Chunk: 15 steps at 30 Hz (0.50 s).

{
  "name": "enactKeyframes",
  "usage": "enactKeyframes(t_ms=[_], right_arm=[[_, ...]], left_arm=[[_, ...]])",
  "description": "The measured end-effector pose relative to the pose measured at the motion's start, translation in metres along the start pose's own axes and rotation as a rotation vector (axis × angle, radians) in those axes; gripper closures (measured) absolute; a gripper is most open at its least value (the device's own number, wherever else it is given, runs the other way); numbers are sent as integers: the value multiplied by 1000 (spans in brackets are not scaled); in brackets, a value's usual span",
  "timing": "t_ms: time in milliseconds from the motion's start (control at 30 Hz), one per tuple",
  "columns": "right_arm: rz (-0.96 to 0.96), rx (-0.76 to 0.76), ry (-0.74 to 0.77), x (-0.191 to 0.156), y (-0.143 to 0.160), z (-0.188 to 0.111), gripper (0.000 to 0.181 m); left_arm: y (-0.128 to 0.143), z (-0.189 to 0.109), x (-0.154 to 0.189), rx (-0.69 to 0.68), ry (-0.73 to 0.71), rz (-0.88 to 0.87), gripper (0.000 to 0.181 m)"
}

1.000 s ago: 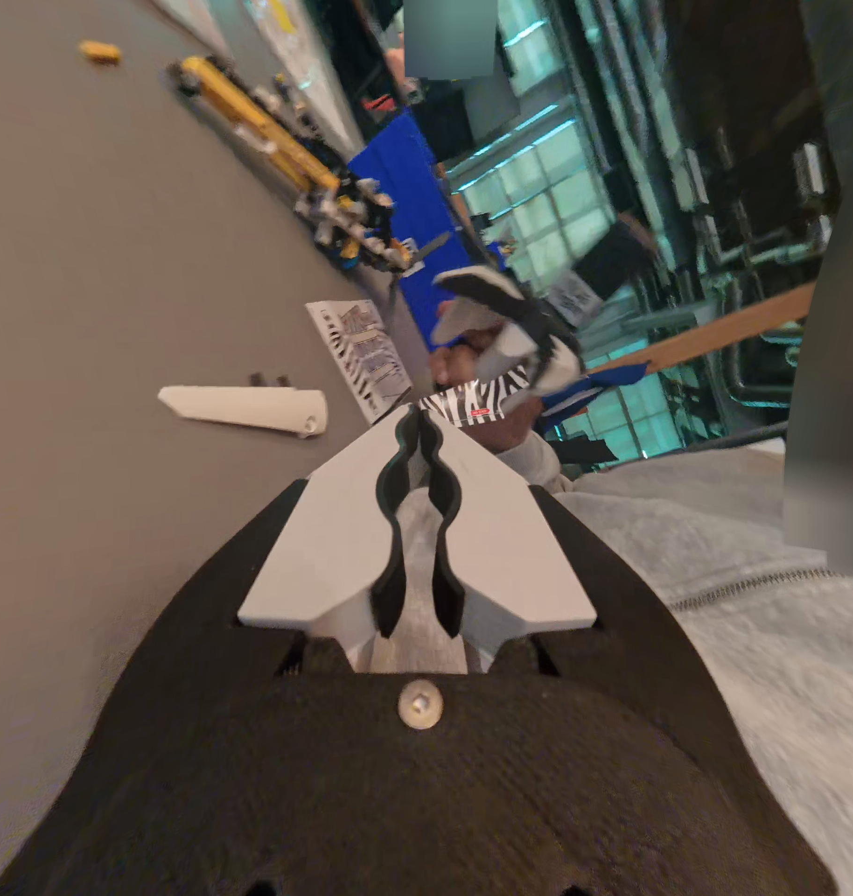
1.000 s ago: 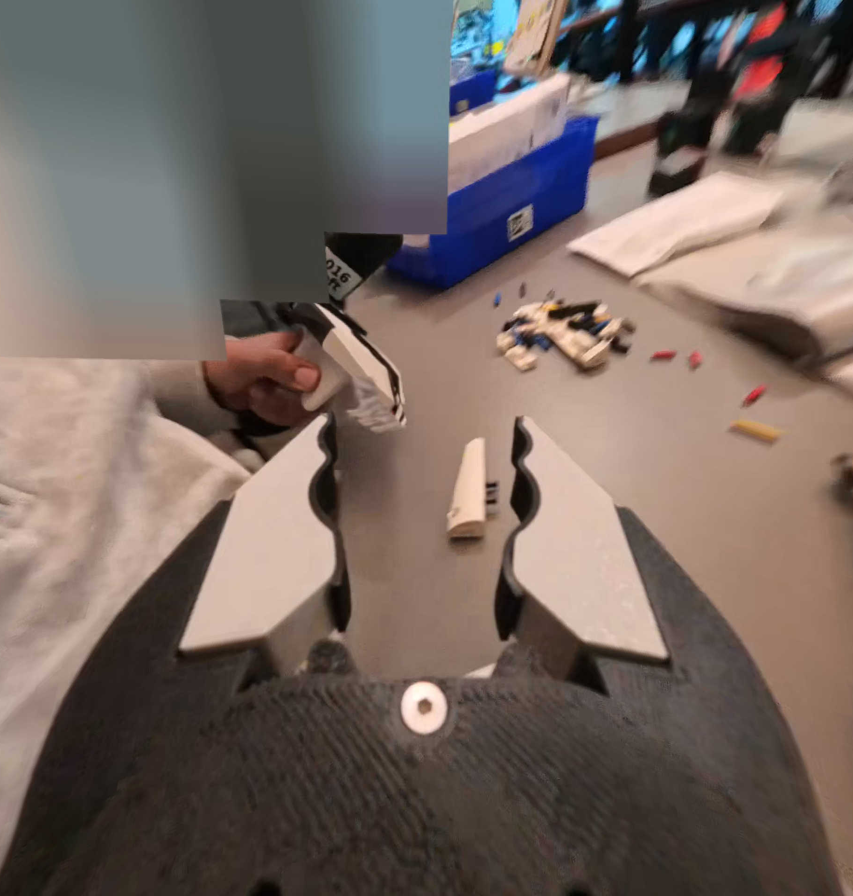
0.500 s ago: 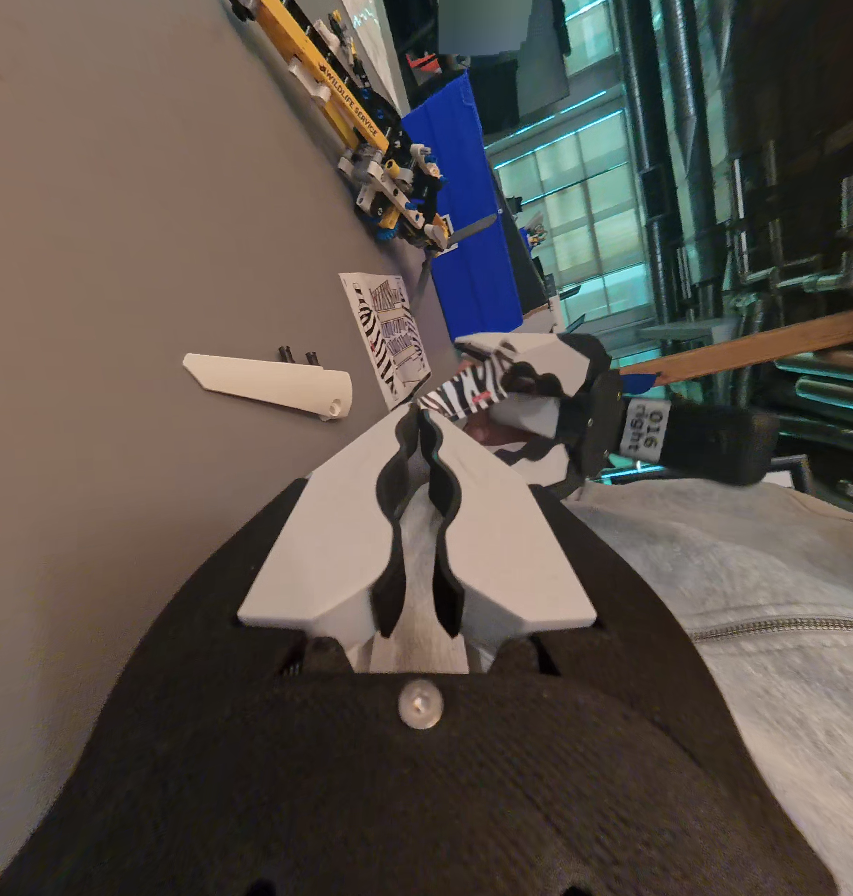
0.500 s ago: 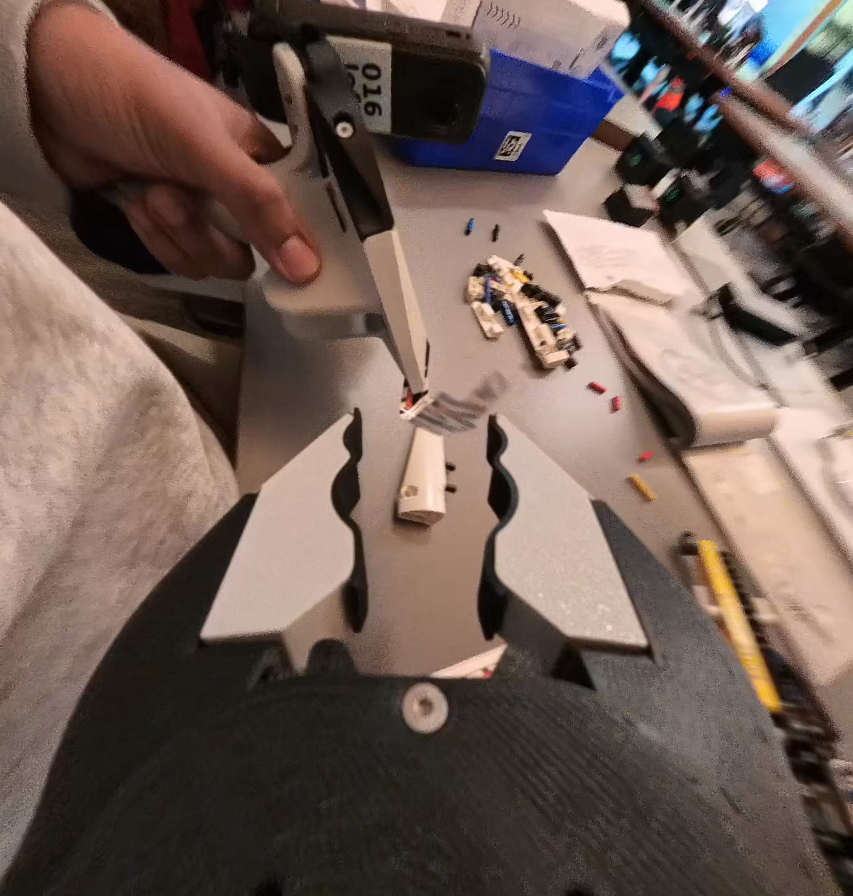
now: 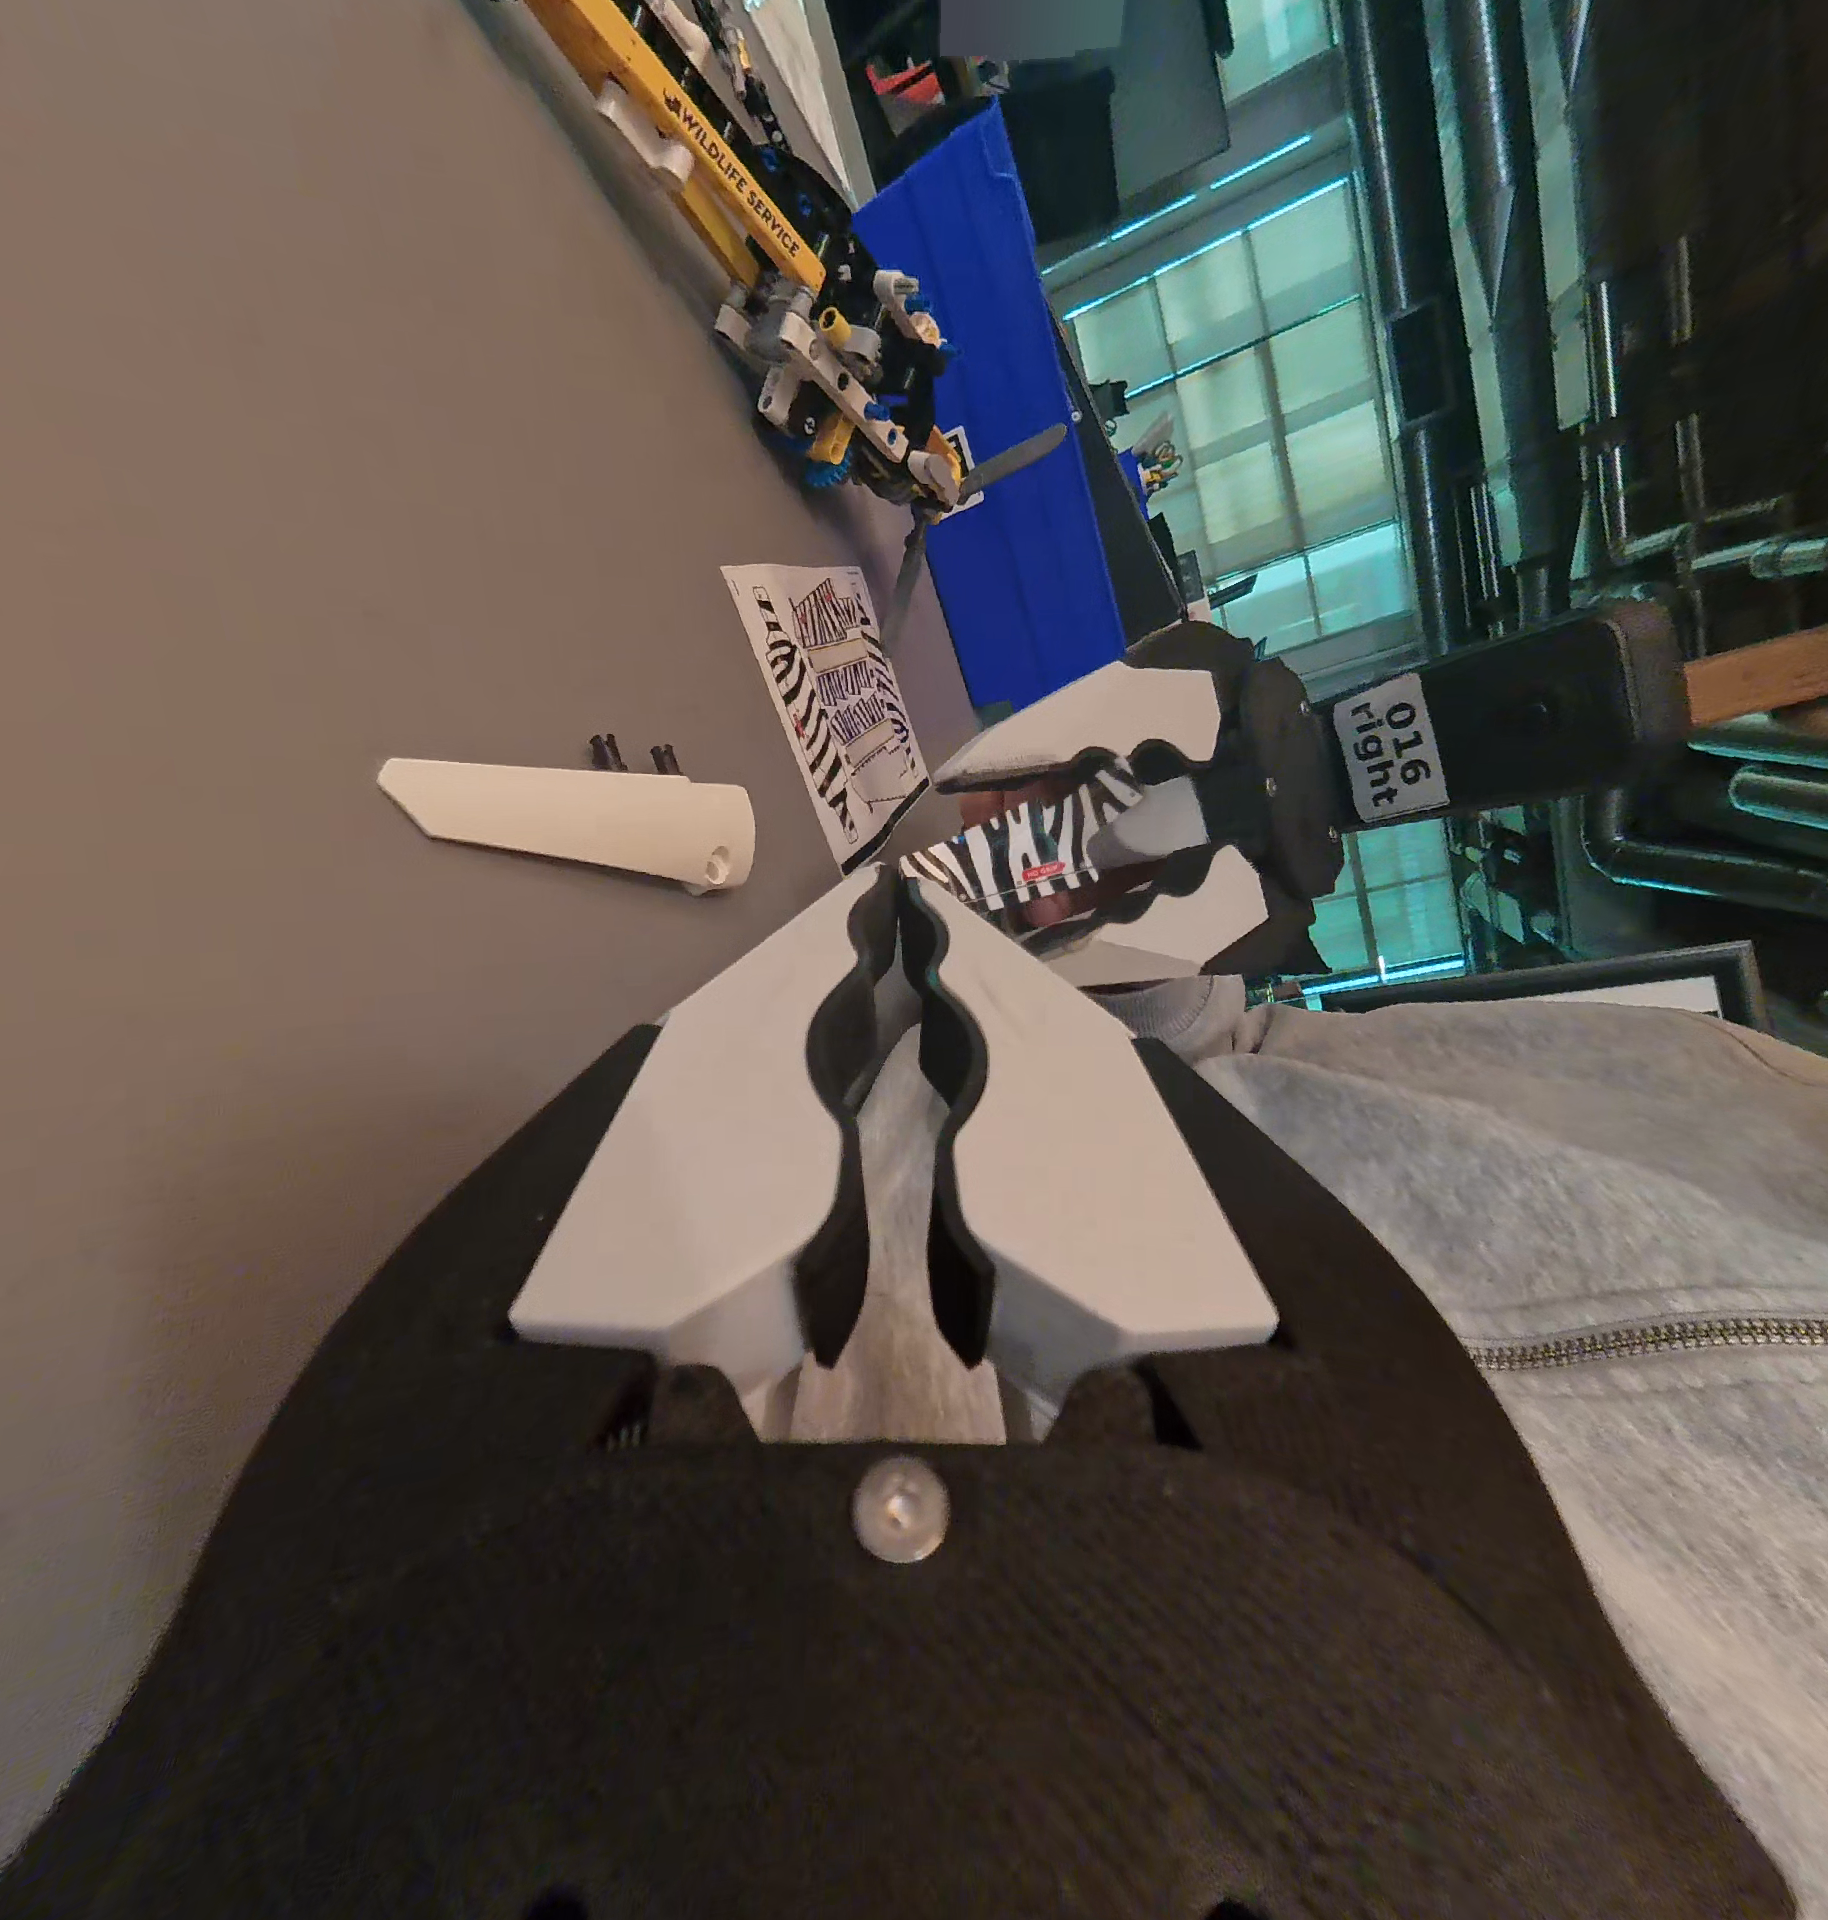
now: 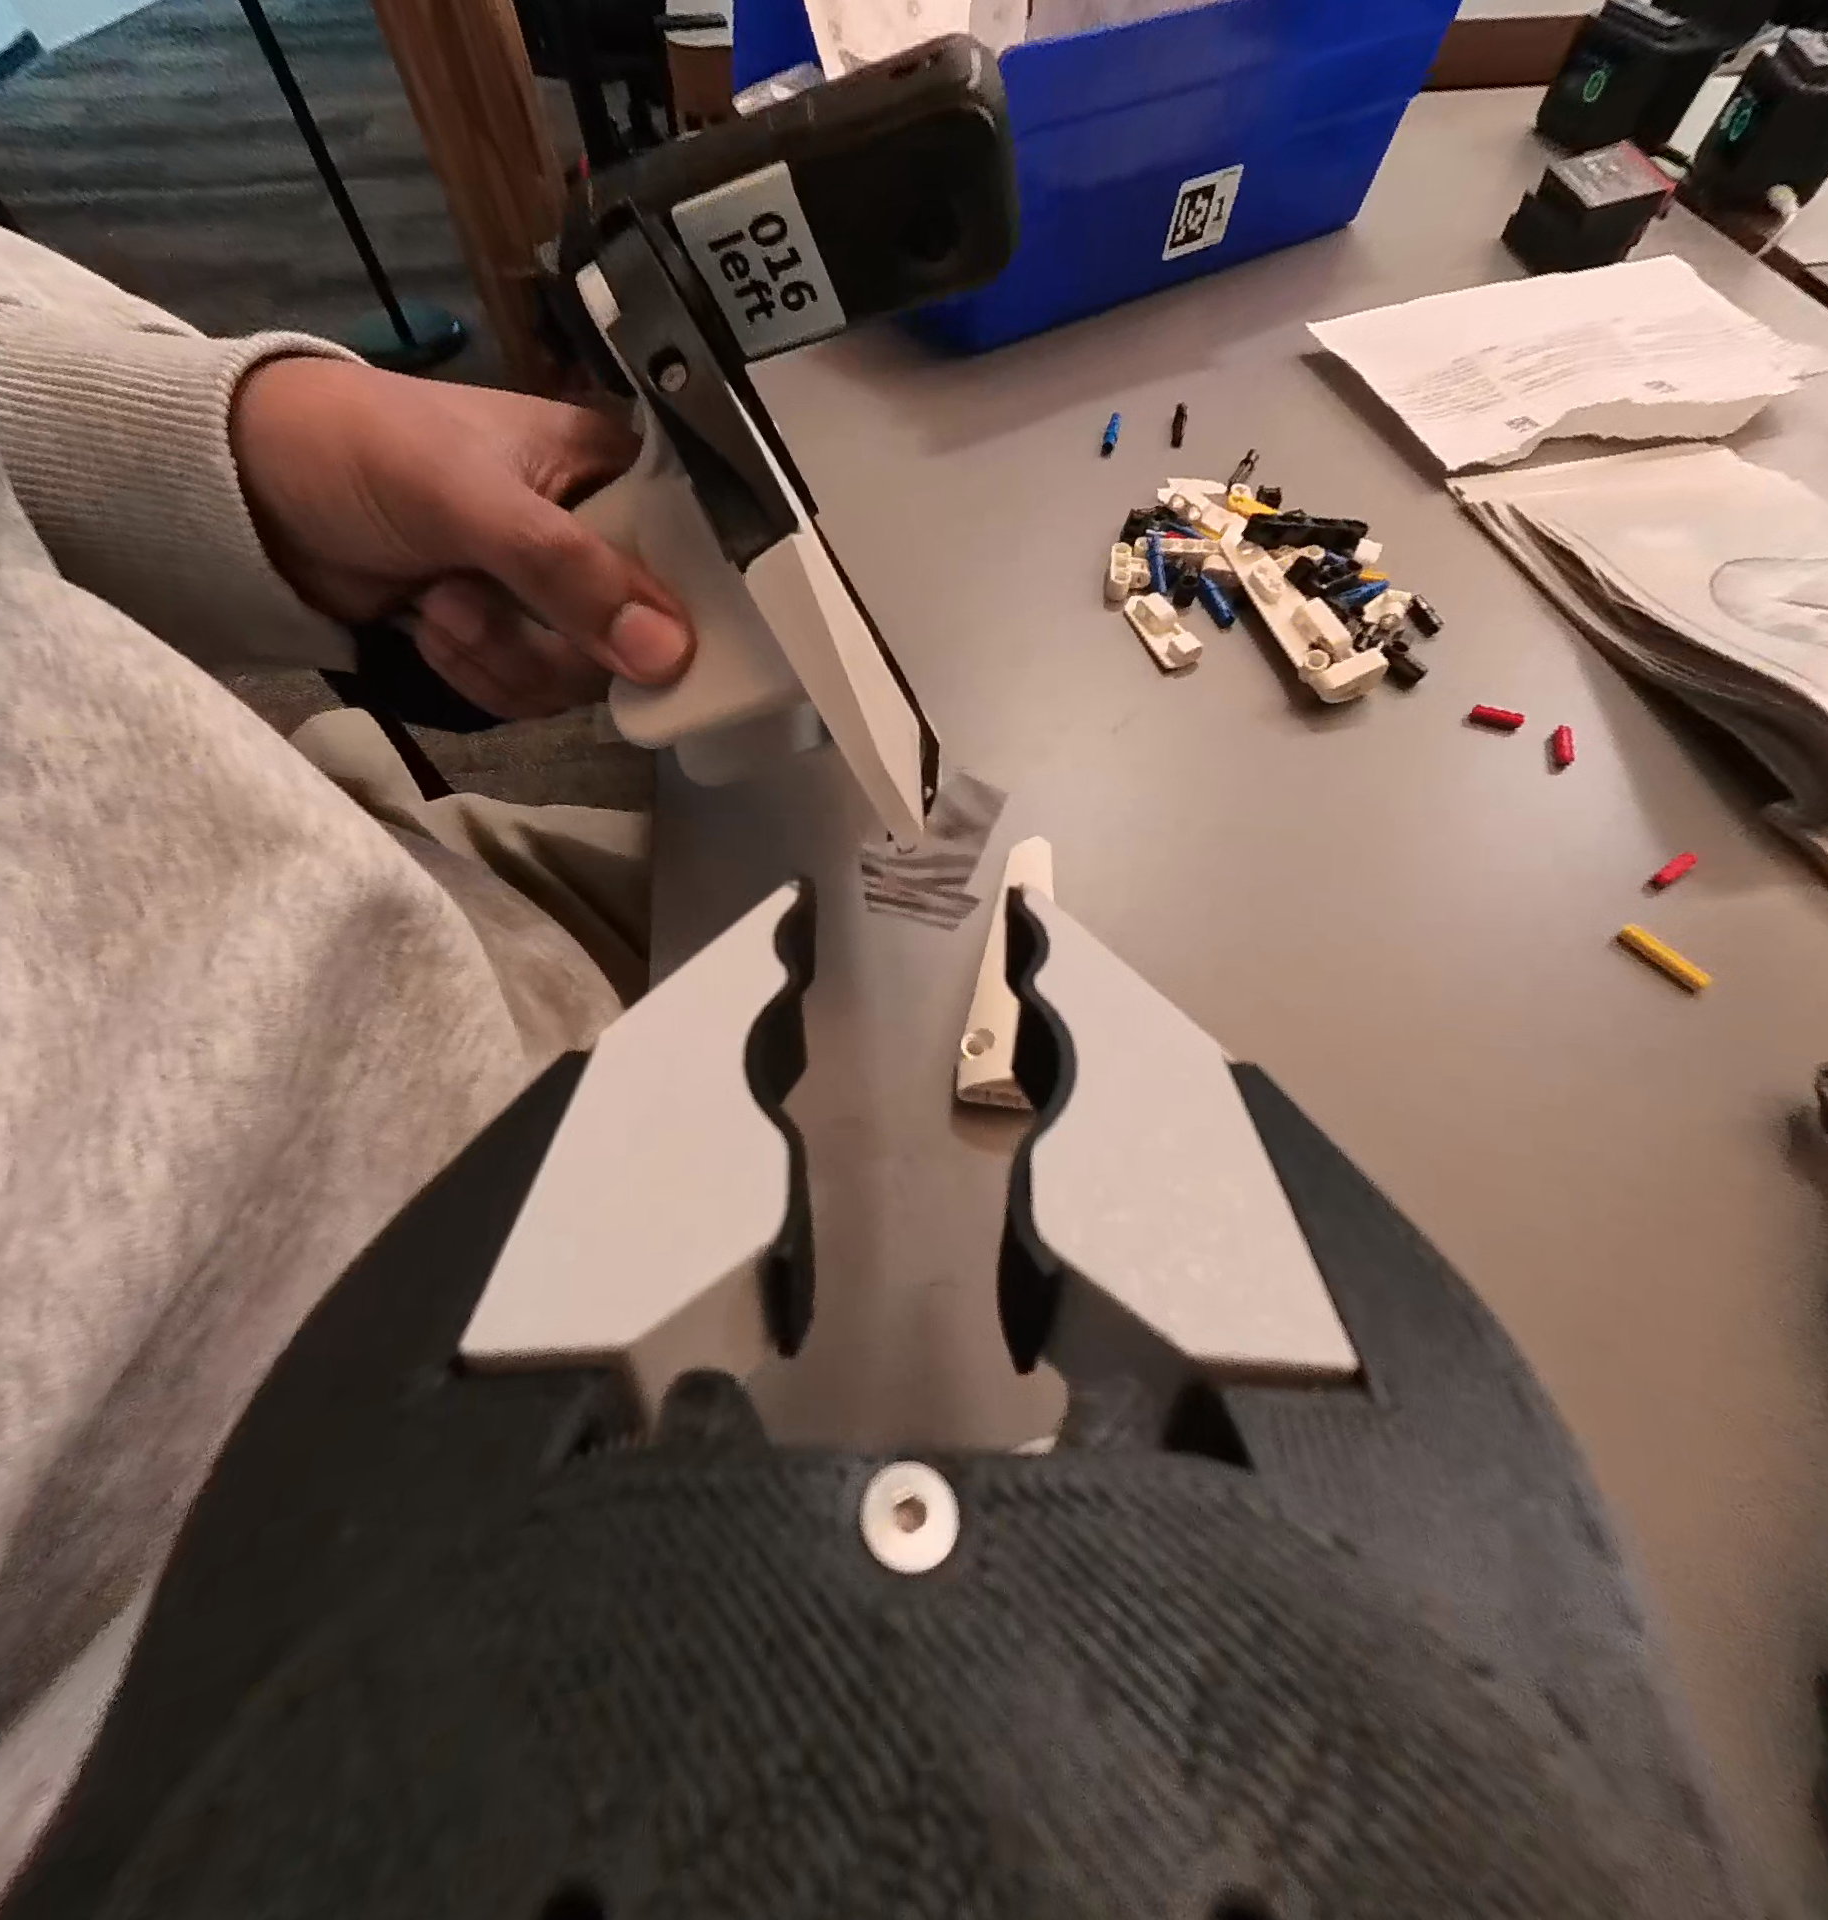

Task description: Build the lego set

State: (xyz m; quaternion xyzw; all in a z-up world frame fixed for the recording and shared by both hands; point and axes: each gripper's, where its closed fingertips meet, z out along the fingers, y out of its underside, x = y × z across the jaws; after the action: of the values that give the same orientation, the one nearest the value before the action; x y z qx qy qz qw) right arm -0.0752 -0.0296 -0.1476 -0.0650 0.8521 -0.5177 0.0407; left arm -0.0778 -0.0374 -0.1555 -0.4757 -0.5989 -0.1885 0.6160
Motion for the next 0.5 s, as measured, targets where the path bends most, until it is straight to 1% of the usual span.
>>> enactKeyframes(t_ms=[167, 267, 500], right_arm=[[34, 7, 2, 3, 1, 0, 152], [44, 6, 1, 4, 1, 0, 148], [93, -12, -10, 3, 2, 6, 149]], left_arm=[[0, -1, -5, 0, -23, 8, 181], [0, -1, -6, -3, -32, 16, 181], [-1, -1, -8, 1, -37, 26, 181]])
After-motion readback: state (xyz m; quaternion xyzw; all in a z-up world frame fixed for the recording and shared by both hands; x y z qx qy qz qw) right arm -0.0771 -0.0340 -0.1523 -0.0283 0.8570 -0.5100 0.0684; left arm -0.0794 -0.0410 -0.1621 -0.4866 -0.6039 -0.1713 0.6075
